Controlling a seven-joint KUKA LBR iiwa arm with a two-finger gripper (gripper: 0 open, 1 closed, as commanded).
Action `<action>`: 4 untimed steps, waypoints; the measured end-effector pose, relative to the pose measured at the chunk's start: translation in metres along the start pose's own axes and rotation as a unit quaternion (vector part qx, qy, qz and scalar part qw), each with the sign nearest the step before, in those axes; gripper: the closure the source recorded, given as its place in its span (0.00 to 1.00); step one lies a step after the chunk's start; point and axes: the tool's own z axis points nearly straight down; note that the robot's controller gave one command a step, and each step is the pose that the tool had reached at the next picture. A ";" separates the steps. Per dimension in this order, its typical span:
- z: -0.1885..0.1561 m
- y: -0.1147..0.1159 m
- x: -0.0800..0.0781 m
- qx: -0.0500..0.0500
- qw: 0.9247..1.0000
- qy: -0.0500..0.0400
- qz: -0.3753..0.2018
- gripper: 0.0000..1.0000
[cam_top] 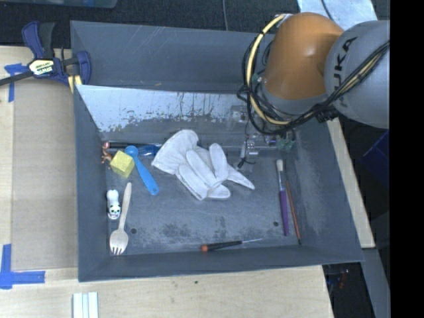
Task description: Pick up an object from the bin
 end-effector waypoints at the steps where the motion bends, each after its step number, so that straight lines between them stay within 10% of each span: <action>1: -0.005 0.000 -0.002 0.000 1.000 -0.004 0.000 0.00; 2: 0.104 0.032 0.021 -0.001 0.965 -0.002 0.262 0.00; 3: 0.031 0.027 0.026 -0.001 0.989 -0.008 0.150 0.00; 4: 0.075 0.016 0.039 0.001 0.956 0.000 0.294 0.00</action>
Offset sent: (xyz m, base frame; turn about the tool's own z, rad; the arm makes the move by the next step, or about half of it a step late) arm -0.0211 0.0321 -0.1039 0.5385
